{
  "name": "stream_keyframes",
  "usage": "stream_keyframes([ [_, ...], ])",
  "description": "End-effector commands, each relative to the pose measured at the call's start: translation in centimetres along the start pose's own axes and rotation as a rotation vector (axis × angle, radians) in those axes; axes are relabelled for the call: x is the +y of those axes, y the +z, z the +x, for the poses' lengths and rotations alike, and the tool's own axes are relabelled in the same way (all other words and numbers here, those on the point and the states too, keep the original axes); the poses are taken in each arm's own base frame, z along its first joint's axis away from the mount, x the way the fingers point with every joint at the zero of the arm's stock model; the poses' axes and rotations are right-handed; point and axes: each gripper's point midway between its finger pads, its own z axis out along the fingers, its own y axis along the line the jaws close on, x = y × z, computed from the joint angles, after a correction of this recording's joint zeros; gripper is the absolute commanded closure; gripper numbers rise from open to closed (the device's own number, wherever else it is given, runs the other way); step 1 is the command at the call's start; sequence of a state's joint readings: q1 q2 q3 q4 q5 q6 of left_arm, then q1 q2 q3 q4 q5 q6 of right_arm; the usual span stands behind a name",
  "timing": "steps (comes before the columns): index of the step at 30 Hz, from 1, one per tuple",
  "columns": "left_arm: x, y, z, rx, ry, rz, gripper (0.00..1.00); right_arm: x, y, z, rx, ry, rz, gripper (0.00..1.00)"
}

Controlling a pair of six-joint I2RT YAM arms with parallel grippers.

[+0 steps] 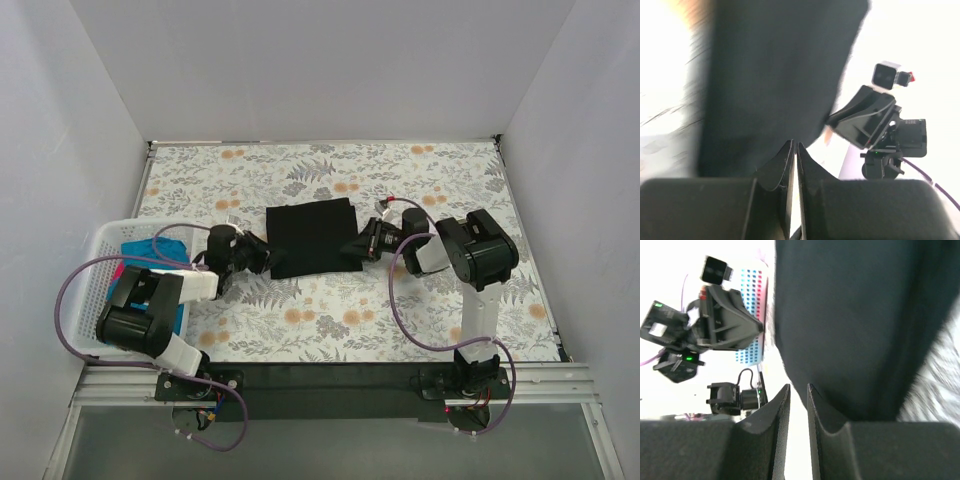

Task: Fold and stack the t-shirts
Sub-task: Fold the tshirt

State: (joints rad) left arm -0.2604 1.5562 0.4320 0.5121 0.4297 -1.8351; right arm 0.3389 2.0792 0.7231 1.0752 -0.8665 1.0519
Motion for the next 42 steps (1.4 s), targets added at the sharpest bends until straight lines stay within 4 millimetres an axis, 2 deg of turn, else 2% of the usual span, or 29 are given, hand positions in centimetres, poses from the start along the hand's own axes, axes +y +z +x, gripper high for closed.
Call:
stream_keyframes([
  [1, -6.4, -0.7, -3.8, -0.116, 0.130, 0.076, 0.94, 4.3, 0.5, -4.5, -0.064, -0.172, -0.025, 0.74],
  [3, -8.0, -0.5, -5.1, -0.142, 0.173, 0.093, 0.94, 5.6, 1.1, -6.1, -0.077, -0.179, -0.046, 0.74],
  [4, -9.2, 0.0, -6.0, -0.153, 0.185, 0.098, 0.94, 7.1, 1.7, -7.9, -0.097, -0.210, -0.074, 0.74],
  [6, -9.7, 0.9, -7.3, -0.166, 0.205, 0.091, 0.94, 7.1, 2.5, -9.3, -0.107, -0.192, -0.073, 0.73],
  [7, -9.9, 1.4, -7.9, -0.168, 0.206, 0.091, 0.94, 8.4, 3.1, -11.1, -0.128, -0.227, -0.096, 0.73],
  [10, -9.6, 4.3, -10.1, -0.162, 0.209, 0.061, 0.94, 7.0, 4.6, -13.1, -0.153, -0.194, -0.071, 0.73],
  [11, -9.1, 5.9, -10.9, -0.152, 0.204, 0.041, 0.94, 7.7, 5.2, -14.6, -0.169, -0.216, -0.084, 0.73],
  [12, -8.4, 6.9, -11.3, -0.143, 0.207, 0.023, 0.94, 5.6, 5.9, -14.8, -0.163, -0.178, -0.056, 0.73],
  [14, -7.1, 8.4, -11.7, -0.129, 0.187, -0.010, 0.95, 4.4, 6.4, -16.0, -0.197, -0.166, -0.035, 0.73],
  [15, -5.6, 9.7, -12.2, -0.120, 0.169, -0.037, 0.95, 3.3, 6.5, -16.3, -0.207, -0.152, -0.017, 0.73],
  [16, -4.7, 10.3, -12.3, -0.115, 0.157, -0.060, 0.95, 1.5, 6.7, -16.5, -0.218, -0.126, 0.013, 0.73],
  [17, -3.9, 10.8, -12.4, -0.110, 0.147, -0.076, 0.95, 0.5, 6.6, -16.5, -0.224, -0.108, 0.028, 0.73],
  [18, -2.3, 11.4, -12.3, -0.099, 0.129, -0.105, 0.95, -1.4, 6.4, -16.4, -0.227, -0.075, 0.054, 0.73],
  [22, -0.3, 11.8, -12.3, -0.096, 0.095, -0.140, 0.94, -4.8, 5.4, -15.9, -0.232, -0.042, 0.115, 0.73],
  [24, -0.5, 11.5, -12.6, -0.104, 0.097, -0.135, 0.94, -5.0, 4.6, -16.4, -0.243, -0.050, 0.123, 0.73],
  [26, -2.1, 10.8, -13.0, -0.119, 0.122, -0.116, 0.92, -4.6, 4.0, -16.7, -0.238, -0.063, 0.129, 0.73],
  [28, -3.6, 10.0, -13.4, -0.138, 0.141, -0.101, 0.91, -2.2, 3.4, -17.9, -0.244, -0.152, 0.128, 0.72],
  [29, -6.2, 8.9, -14.0, -0.164, 0.172, -0.059, 0.89, -2.2, 3.1, -17.5, -0.222, -0.145, 0.161, 0.72],
  [30, -7.2, 8.3, -14.3, -0.182, 0.206, -0.050, 0.87, -0.1, 2.6, -18.1, -0.229, -0.228, 0.156, 0.71],
  [31, -8.2, 7.5, -14.4, -0.191, 0.229, -0.048, 0.85, 0.6, 2.3, -18.2, -0.232, -0.253, 0.173, 0.71],
  [32, -10.6, 6.0, -15.0, -0.228, 0.262, -0.016, 0.79, 1.1, 1.8, -18.1, -0.232, -0.276, 0.193, 0.70],
  [33, -11.8, 5.0, -15.5, -0.260, 0.302, -0.014, 0.76, 2.5, 1.1, -17.7, -0.216, -0.325, 0.218, 0.69],
  [34, -12.2, 4.1, -15.6, -0.275, 0.317, -0.028, 0.73, 3.1, 0.7, -17.7, -0.224, -0.352, 0.244, 0.68],
  [35, -13.1, 3.2, -15.8, -0.295, 0.337, -0.027, 0.69, 3.4, 0.4, -17.1, -0.214, -0.375, 0.266, 0.67],
  [36, -15.2, 1.1, -16.1, -0.344, 0.385, -0.007, 0.62, 4.4, 0.1, -16.0, -0.178, -0.424, 0.300, 0.65],
  [38, -15.7, -0.7, -15.8, -0.352, 0.404, -0.042, 0.55, 4.8, -0.2, -15.2, -0.155, -0.478, 0.374, 0.63],
  [39, -17.2, -2.2, -15.6, -0.372, 0.423, -0.028, 0.48, 5.2, 0.0, -13.4, -0.092, -0.534, 0.418, 0.60],
  [41, -17.0, -3.8, -15.0, -0.383, 0.449, -0.075, 0.41, 5.0, -0.2, -12.2, -0.061, -0.595, 0.514, 0.57],
  [42, -16.5, -4.2, -14.3, -0.379, 0.457, -0.095, 0.38, 5.9, 0.7, -10.4, -0.014, -0.679, 0.520, 0.53],
])
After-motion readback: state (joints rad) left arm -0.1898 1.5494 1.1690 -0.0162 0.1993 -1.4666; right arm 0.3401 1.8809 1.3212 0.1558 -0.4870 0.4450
